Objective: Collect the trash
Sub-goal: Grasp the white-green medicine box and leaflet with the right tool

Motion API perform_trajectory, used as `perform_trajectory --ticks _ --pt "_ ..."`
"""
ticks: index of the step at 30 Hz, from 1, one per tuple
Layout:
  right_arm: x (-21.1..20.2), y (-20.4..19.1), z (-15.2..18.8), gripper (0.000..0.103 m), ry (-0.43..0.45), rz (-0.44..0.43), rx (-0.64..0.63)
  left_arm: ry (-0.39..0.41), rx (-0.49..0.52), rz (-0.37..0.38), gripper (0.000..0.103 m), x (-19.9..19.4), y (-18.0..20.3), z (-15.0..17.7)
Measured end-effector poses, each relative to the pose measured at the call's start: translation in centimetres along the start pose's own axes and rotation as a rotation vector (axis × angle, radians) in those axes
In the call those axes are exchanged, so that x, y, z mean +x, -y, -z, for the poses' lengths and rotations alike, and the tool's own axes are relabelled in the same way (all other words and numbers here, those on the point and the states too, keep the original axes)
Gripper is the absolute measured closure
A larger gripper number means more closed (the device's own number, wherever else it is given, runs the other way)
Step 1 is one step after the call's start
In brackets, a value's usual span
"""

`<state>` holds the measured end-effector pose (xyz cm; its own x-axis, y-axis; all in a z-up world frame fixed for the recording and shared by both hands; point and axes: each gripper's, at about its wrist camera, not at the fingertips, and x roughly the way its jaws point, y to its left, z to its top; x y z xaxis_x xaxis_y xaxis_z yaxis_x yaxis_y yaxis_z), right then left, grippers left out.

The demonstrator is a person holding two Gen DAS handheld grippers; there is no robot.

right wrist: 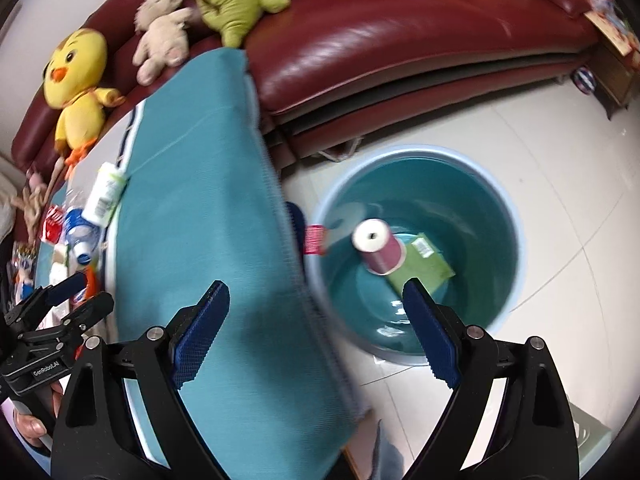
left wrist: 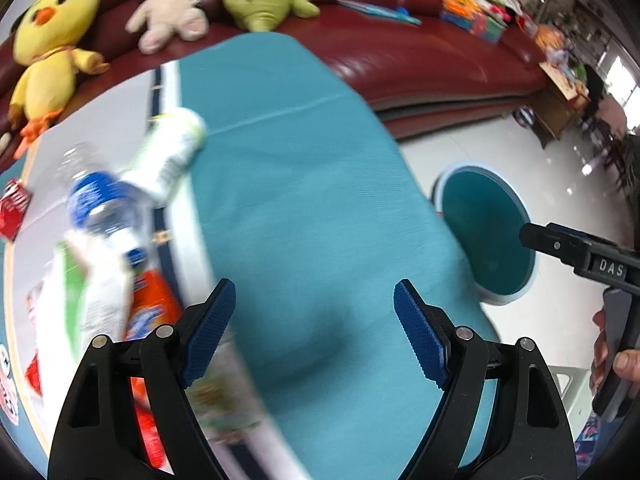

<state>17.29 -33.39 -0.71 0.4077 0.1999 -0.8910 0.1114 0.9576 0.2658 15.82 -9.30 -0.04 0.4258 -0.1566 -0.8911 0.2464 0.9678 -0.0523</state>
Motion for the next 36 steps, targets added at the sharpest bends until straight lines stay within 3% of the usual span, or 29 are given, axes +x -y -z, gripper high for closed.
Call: perform_trajectory --ticks 13,17,21,23,26,36 --pt "2.1 -15.4 1.3 0.019 -0.094 -0.083 -0.24 0.027 -0.131 -0.133 0.021 -4.7 -11.8 6.8" --pt "2.8 -19.6 2.1 0.019 -0.126 -0.12 -0.289 0.042 -0.219 -0.118 0.021 -6.3 -15.9 8.5" --pt "3.3 -23.1 2.8 0.019 -0.155 -0.155 -0.312 0.075 -0.243 -0.117 0.02 -7.8 -18.5 9.9" --pt "3.8 -24.6 3.3 0.019 -0.175 -0.167 -0.324 0.076 -0.247 -0.149 0.01 -7.6 -19.7 10.2" --pt "4.7 -26.5 4.0 0.019 -0.211 -0.178 -0.34 0.068 -0.277 -0.193 0.01 -7.0 -21.8 10.6" --pt "7.0 -30.9 4.3 0.019 -0.264 -0.226 -0.318 0.037 -0.389 -0.185 0.01 -5.2 -26.8 14.4"
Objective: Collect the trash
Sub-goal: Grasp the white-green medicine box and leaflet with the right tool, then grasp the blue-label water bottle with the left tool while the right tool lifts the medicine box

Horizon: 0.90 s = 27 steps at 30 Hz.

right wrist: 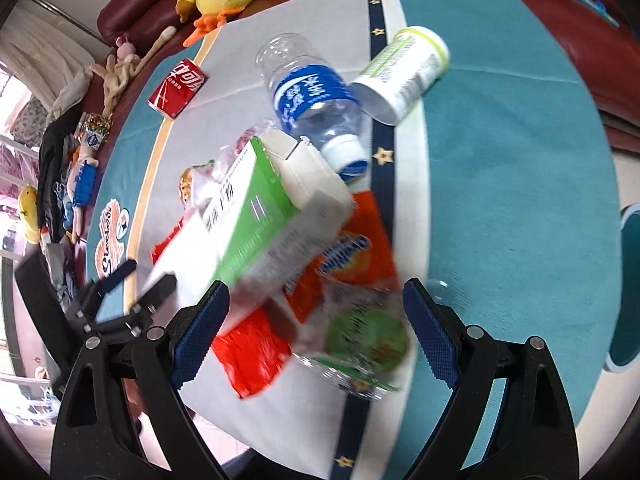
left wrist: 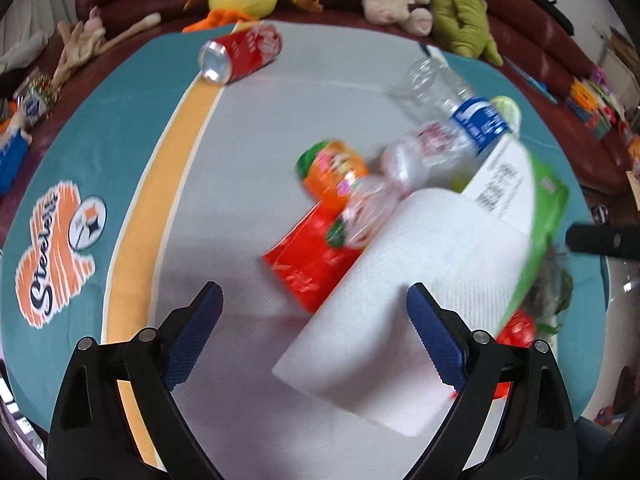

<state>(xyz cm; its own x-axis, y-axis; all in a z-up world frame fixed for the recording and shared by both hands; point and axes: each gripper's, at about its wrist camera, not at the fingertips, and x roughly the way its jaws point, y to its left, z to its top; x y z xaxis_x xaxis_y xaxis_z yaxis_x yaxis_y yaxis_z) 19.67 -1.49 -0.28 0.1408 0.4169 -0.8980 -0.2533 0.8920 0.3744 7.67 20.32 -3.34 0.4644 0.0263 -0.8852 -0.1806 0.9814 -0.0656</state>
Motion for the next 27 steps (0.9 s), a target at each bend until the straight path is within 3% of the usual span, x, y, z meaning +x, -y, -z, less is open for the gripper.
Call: perform_trajectory --ticks 11,13,15,16,19,21,27 --pt "2.1 -3.9 -0.9 0.019 0.039 -0.048 -0.015 -0.02 0.016 0.007 0.01 2.1 -0.6 1.4" --pt "2.1 -4.5 -0.9 0.03 0.06 -0.05 -0.025 -0.012 0.03 0.001 0.01 2.2 -0.4 1.5" --pt "2.4 -4.8 -1.0 0.06 0.057 -0.074 -0.02 -0.006 0.038 -0.004 0.01 2.3 -0.2 1.5" --pt "2.6 -4.8 -1.1 0.062 0.052 -0.089 -0.016 -0.002 0.039 -0.004 0.01 2.3 -0.2 1.6" --pt "3.6 -5.1 -1.1 0.06 0.022 -0.111 -0.015 0.005 0.046 -0.005 0.01 2.4 -0.1 1.7" --pt "4.3 -5.0 -1.0 0.04 0.004 -0.123 0.002 0.006 0.051 0.0 0.01 2.4 -0.2 1.7" --pt "6.2 -4.8 -1.0 0.033 -0.037 -0.133 0.012 0.003 0.039 0.032 0.01 2.5 -1.0 0.9"
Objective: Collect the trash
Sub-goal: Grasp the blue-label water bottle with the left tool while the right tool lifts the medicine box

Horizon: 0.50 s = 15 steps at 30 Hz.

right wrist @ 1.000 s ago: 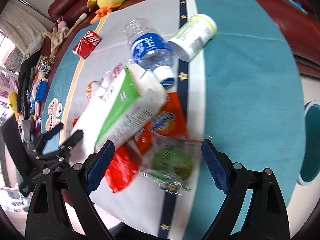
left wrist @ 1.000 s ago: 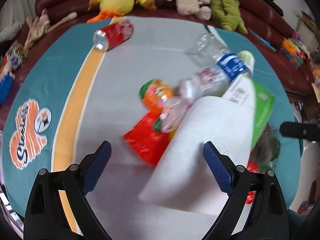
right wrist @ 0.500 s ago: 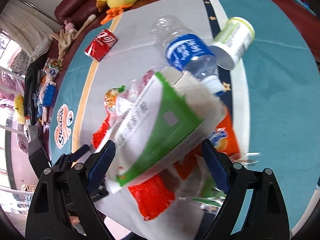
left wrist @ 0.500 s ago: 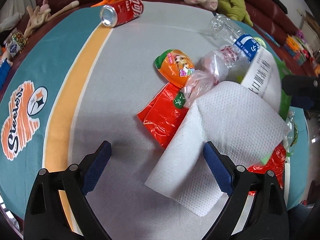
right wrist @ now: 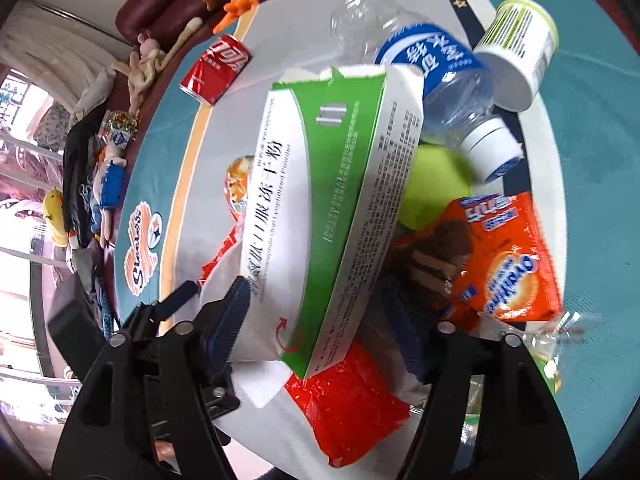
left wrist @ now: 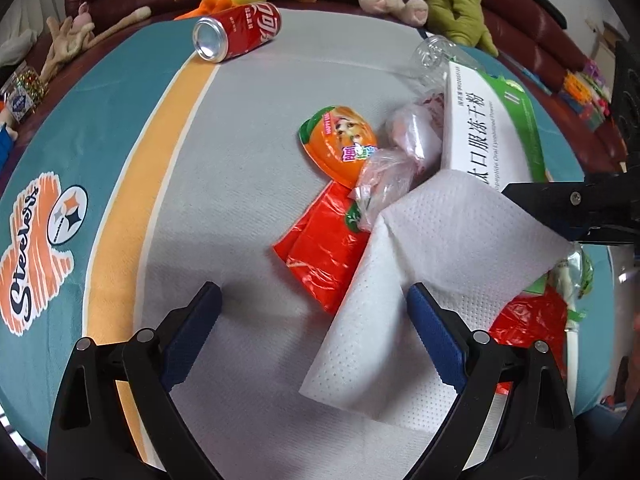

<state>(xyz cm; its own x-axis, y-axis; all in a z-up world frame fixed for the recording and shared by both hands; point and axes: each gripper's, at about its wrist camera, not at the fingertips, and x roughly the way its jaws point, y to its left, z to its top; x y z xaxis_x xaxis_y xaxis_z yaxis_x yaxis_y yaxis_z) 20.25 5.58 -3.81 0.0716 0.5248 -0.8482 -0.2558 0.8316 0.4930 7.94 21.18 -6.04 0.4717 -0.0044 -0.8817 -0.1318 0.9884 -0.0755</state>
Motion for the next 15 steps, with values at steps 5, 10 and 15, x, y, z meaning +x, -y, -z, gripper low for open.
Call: perform_trajectory --ticks 5,10,15 --pt "0.6 0.3 0.1 0.048 0.02 -0.053 0.02 0.006 0.014 -0.028 0.01 0.1 0.5 0.2" --pt "-3.0 -1.5 -0.3 0.072 0.102 -0.083 -0.04 -0.007 -0.007 -0.004 0.01 -0.4 0.1 -0.2" --pt "-6.3 -2.1 -1.1 0.073 0.137 -0.066 -0.09 0.028 -0.001 0.015 0.01 -2.1 0.7 -1.6"
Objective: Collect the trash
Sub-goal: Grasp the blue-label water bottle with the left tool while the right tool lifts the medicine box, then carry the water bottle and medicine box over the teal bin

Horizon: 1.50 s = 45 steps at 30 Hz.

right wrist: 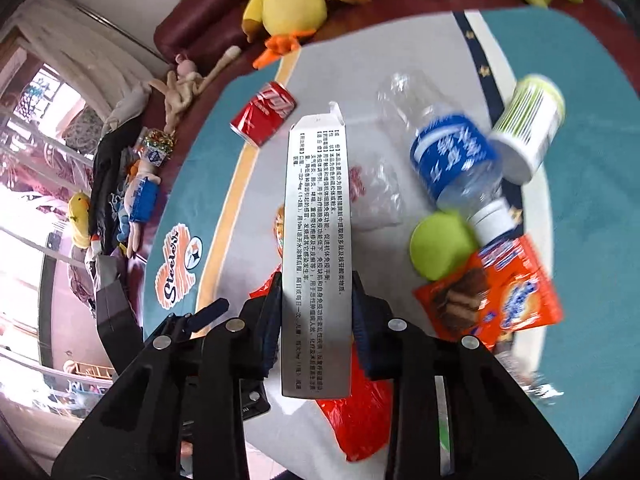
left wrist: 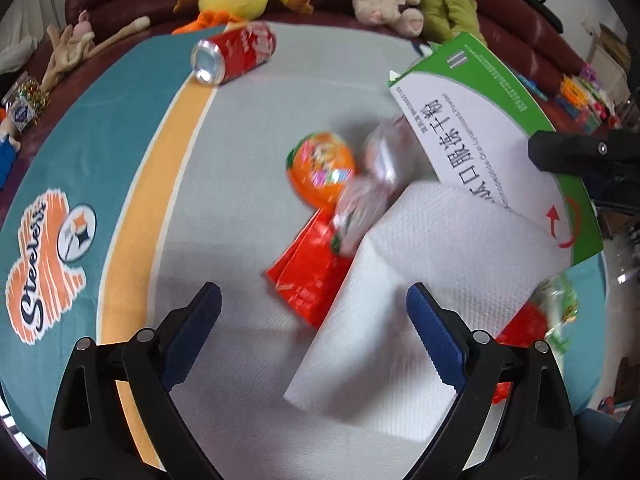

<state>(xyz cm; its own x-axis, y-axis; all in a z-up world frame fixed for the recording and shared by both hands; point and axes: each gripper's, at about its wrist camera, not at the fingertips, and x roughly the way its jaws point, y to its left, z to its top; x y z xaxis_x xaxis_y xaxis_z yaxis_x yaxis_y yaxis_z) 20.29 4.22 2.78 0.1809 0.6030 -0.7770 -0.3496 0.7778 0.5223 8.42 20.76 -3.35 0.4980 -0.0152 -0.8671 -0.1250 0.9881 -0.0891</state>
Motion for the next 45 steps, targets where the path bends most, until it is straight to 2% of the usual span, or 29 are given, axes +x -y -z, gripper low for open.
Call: perform_trajectory --ticks 2,7,13,19,21,25,27,34,36,40,45 --pt "-1.2 0.1 -0.5 0.073 0.009 0.009 -0.003 0.013 0.006 0.003 0.01 -0.6 0.4 -0.7" --pt "-5.5 2.0 -2.5 0.073 0.093 0.049 0.006 0.04 0.027 0.016 0.01 -1.8 1.9 -2.6" --pt "-9.9 6.7 -4.4 0.073 0.199 0.171 0.045 0.058 0.058 0.036 0.01 -1.9 5.3 -6.6" --pt "-11.7 12.1 -4.7 0.073 0.227 0.275 0.083 0.02 0.027 0.106 0.01 1.3 10.0 -12.3" --pt "-11.9 13.8 -4.5 0.073 0.218 0.294 0.1 0.005 0.0 0.104 0.011 2.7 11.2 -13.8" --pt "-12.1 16.9 -4.2 0.073 0.195 0.304 0.126 -0.038 -0.018 0.104 0.021 5.6 13.3 -16.0" --pt "-12.0 18.3 -4.0 0.073 0.184 0.298 0.139 -0.06 -0.013 0.071 0.027 6.8 14.1 -16.2" --pt "-11.5 20.4 -3.5 0.073 0.164 0.266 0.155 -0.117 -0.018 0.039 0.026 9.9 15.3 -15.2" --pt "-11.2 20.7 -3.4 0.073 0.158 0.255 0.159 -0.136 -0.015 0.035 0.033 10.6 15.4 -14.7" --pt "-11.3 21.1 -2.9 0.073 0.163 0.226 0.163 -0.081 0.016 -0.014 0.034 9.4 15.9 -14.1" --pt "-12.7 21.7 -2.3 0.073 0.196 0.187 0.177 0.021 0.041 -0.052 0.034 5.1 16.3 -13.9"
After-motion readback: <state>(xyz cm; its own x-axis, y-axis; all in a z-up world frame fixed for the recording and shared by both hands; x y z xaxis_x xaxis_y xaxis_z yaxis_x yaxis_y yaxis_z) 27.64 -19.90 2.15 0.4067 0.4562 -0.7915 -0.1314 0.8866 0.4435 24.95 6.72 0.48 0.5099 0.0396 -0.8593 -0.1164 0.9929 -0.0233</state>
